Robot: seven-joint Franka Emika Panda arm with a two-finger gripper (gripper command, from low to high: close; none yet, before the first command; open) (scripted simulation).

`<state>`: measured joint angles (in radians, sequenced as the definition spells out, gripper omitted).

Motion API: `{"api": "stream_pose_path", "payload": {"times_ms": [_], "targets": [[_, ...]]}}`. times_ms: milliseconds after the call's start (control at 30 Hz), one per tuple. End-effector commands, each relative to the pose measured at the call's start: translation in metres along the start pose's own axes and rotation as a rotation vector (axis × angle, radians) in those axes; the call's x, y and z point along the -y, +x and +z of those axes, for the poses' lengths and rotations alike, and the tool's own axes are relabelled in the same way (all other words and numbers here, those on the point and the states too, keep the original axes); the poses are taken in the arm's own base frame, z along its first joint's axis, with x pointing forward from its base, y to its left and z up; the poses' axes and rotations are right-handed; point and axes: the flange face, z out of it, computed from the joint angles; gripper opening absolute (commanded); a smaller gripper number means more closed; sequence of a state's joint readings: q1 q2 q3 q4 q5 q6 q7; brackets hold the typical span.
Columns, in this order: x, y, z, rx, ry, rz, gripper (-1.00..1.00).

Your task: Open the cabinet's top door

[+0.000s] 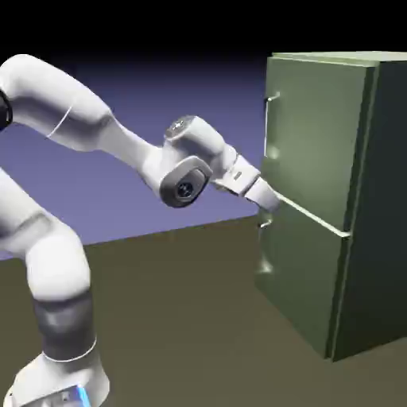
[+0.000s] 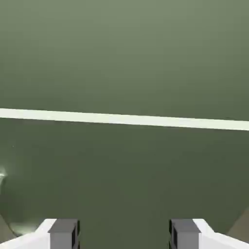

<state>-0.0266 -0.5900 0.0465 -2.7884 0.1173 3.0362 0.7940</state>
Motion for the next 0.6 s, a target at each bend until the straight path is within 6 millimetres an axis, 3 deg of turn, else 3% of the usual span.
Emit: {"api": "stream_pose_path", "payload": {"times_ms": [0, 300, 567], "targets": [[0.003, 0.004, -0.004, -0.011, 0.011, 0.055, 0.00], [0.024, 0.034, -0.043, -0.079, 0.135, 0.542, 0.00], [0.041, 0.044, -0.075, -0.090, 0.272, 0.953, 0.00]]}}
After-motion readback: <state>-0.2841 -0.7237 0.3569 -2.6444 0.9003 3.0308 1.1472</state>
